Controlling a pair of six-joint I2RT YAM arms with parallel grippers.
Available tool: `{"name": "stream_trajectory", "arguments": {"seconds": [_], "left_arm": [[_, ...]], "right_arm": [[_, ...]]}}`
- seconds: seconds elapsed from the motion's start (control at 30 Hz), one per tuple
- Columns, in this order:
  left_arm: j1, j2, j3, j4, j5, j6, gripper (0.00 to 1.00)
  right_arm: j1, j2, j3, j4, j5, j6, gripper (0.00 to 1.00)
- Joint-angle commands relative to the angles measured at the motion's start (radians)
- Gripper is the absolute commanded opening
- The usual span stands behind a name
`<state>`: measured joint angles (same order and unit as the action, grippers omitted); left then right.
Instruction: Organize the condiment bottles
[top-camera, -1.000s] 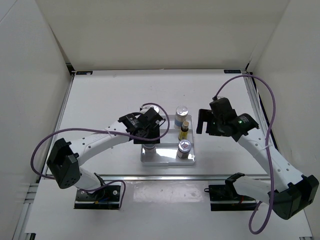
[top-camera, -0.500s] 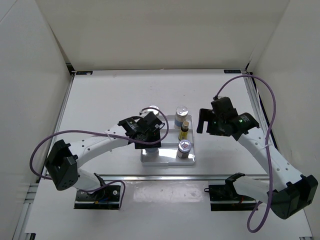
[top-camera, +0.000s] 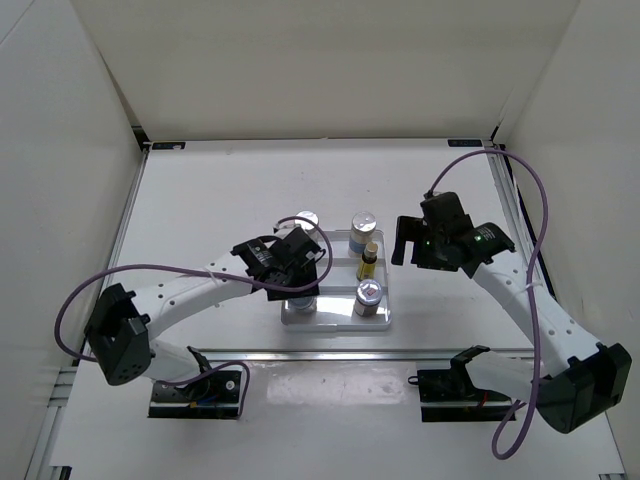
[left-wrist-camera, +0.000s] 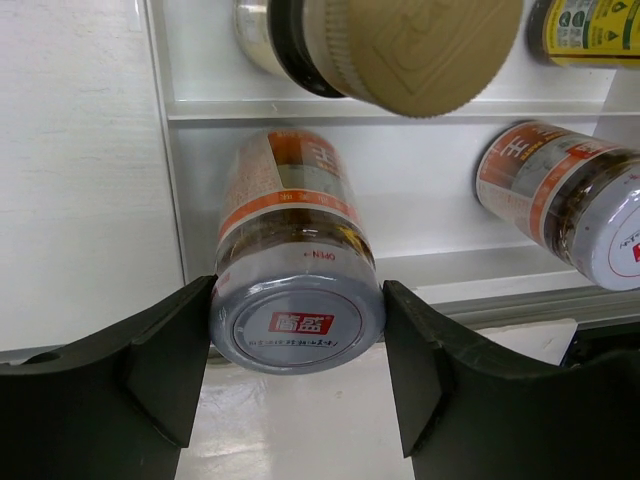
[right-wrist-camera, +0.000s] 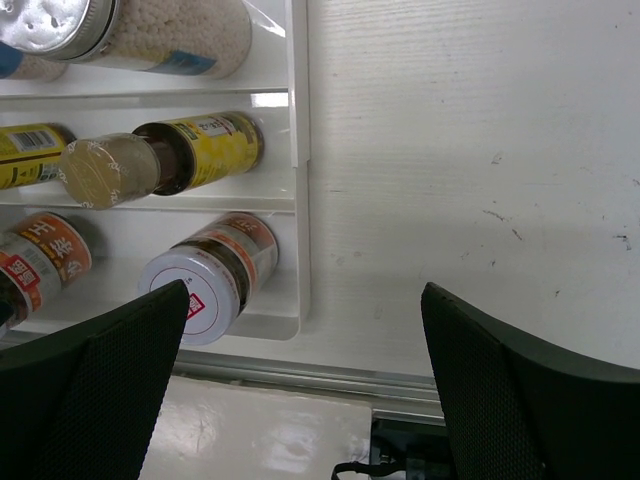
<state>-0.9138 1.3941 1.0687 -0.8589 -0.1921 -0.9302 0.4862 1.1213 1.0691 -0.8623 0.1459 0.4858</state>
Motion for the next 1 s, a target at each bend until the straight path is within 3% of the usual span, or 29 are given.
{"name": "stream_trajectory", "arguments": {"seconds": [0.0,0.47,0.57,0.6,0.7,0.77,0.97], "left_arm": [[0.006,-0.072,-0.001,0.035,-0.041,-0.018,0.19],[0.006,0.017,0.027,0.035,-0.023,-0.009,0.33],[0.006,0.040,0.036,0.035,-0.013,-0.009,0.42],[0.006,0.040,0.036,0.035,-0.013,0.001,0.55],[0.006,0.040,0.057,0.026,-0.023,0.011,0.76],[0.006,0.040,0.082,0.014,-0.033,0.024,0.98],[0.006,0.071,0.200,-0.069,-0.135,0.079,1.00]], "right_arm": [[-0.003,0.008,0.000,0.029,-0.022,-0.018,1.00],[-0.023,0.026,-0.009,0.039,-0.031,-0.027,1.00],[-0.023,0.017,-0.009,0.039,-0.040,-0.027,1.00],[-0.034,0.017,-0.009,0.039,-0.049,-0.027,1.00],[-0.034,0.017,-0.018,0.039,-0.058,-0.027,1.00],[-0.043,0.017,-0.018,0.039,-0.058,-0.027,1.00],[-0.043,0.026,-0.005,0.016,-0.057,-0.027,1.00]]}}
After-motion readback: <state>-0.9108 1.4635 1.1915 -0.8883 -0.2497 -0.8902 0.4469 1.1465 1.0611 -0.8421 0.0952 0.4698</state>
